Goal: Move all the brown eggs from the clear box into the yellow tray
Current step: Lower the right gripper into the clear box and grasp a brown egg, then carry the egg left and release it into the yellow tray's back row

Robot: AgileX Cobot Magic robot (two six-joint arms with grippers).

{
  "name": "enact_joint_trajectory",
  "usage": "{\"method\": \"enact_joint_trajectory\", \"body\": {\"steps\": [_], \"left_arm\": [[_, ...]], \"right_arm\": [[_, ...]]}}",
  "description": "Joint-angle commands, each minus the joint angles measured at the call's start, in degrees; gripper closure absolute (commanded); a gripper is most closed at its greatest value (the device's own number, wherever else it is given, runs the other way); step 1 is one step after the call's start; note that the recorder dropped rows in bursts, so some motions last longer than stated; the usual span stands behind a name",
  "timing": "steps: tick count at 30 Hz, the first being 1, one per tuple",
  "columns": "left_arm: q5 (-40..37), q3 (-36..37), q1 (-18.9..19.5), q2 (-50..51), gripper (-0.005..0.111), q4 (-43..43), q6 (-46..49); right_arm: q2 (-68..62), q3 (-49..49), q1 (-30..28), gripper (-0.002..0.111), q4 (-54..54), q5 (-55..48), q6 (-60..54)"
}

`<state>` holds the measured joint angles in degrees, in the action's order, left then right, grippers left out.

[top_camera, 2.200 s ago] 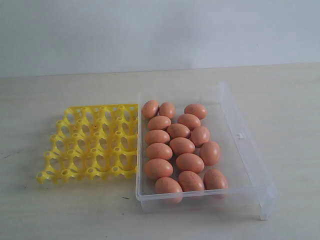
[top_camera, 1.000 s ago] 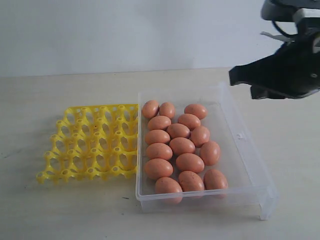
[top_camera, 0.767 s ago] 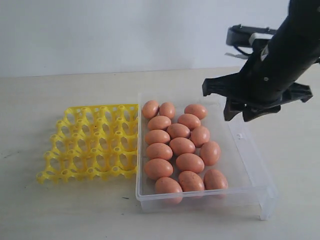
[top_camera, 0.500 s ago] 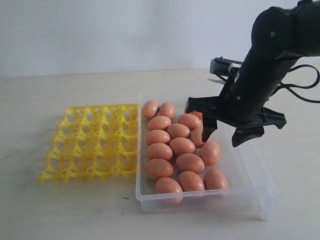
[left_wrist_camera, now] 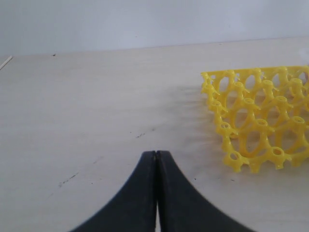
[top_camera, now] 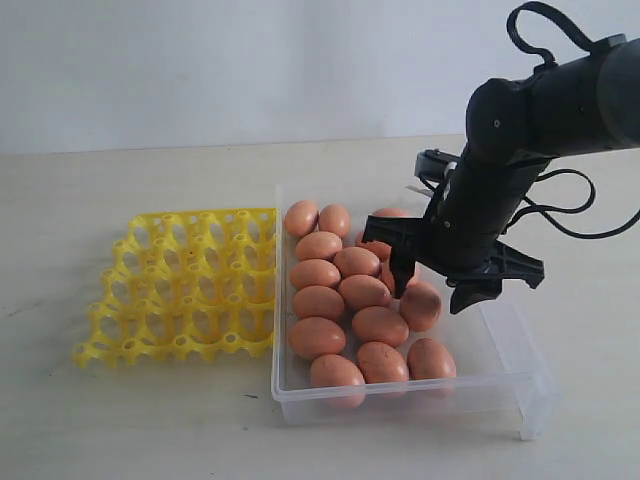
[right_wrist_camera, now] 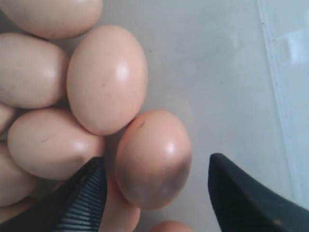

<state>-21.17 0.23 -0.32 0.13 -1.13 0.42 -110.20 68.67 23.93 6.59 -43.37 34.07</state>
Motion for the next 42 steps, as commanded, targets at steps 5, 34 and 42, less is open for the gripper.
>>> {"method": "enact_joint_trajectory", "body": {"steps": [5,34,42], "left_arm": [[0.5,-0.23,-0.27,-0.13,0.107,0.21,-0.01],[0.5,-0.23,-0.27,-0.13,0.107,0.21,-0.01],[0.5,-0.23,-0.27,-0.13,0.107,0.21,-0.01]], "right_arm": [[-2.42,0.44,0.11,0.054,-3.87,4.24,3.66],[5.35,0.44,10.86,0.108,-7.84,51.52,-28.64],[-11.66,14.99,19.28,0.108,-20.98,62.3,-25.91]]}}
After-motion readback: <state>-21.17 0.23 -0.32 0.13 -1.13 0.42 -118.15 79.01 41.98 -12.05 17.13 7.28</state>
